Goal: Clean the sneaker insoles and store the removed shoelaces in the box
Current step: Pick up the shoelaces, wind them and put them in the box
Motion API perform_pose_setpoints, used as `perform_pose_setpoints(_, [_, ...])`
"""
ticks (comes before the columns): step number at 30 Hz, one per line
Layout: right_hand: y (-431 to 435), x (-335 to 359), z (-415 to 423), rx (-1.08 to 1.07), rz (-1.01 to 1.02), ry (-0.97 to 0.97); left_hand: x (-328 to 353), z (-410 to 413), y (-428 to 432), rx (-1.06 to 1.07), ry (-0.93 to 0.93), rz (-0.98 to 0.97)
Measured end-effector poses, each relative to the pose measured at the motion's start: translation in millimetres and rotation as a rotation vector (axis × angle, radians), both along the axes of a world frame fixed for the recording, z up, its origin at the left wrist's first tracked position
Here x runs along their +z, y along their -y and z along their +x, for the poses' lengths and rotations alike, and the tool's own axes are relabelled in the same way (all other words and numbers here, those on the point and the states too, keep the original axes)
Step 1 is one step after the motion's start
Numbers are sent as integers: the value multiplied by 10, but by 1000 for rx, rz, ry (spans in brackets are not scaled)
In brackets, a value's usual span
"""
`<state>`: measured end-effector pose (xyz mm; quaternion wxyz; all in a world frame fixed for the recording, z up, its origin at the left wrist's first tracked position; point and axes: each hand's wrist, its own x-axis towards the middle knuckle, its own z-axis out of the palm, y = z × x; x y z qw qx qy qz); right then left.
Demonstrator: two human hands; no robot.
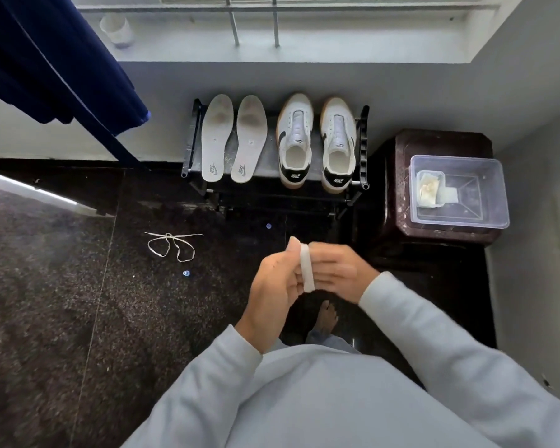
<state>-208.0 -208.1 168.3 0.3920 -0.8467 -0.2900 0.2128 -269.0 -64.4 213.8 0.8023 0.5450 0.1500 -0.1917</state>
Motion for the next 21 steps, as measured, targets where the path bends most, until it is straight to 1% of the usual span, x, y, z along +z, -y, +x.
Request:
perform_pose_setpoints(2, [-4, -20, -265, 26, -9, -79, -25, 77, -42, 59, 16, 50])
perform_pose_setpoints(3, [7, 47, -357, 60, -40, -70, -43, 117, -75, 72, 21, 91])
perform_pose_setpoints(5, [21, 232, -410, 138, -38, -77, -123, 167, -155, 53, 17, 178])
perform_pose_setpoints(7, [22, 470, -307, 87, 13, -132, -175, 164, -197, 8, 4, 271])
perform_pose_setpoints(9, [8, 645, -127, -21, 116, -108, -209, 116, -213, -74, -25, 316])
perform_pose_setpoints(10, [-10, 673, -26, -64, 132, -73, -226, 99, -213, -126, -39, 302])
perform_pose_setpoints(11, [-28, 680, 71, -112, 150, -82, -228, 81, -210, -179, -45, 265])
perform_pose_setpoints(12, [-59, 641, 159, -145, 155, -106, -246, 62, -219, -234, -43, 223])
perform_pose_setpoints(14, [-115, 459, 247, -154, 100, -175, -190, 46, -219, -305, -31, 110])
perform_pose_setpoints(16, [-131, 226, 205, -82, -9, -197, -123, 33, -208, -260, -18, 31])
perform_pose_setpoints(17, [-132, 123, 131, -38, -59, -143, -80, 28, -207, -188, -26, 20])
perform_pose_setpoints(19, [-125, -16, -101, 26, -88, -69, -48, 33, -223, -37, -23, 31])
perform_pose_setpoints(21, [-154, 46, -358, 92, -81, -110, -108, 63, -278, 34, 15, 72])
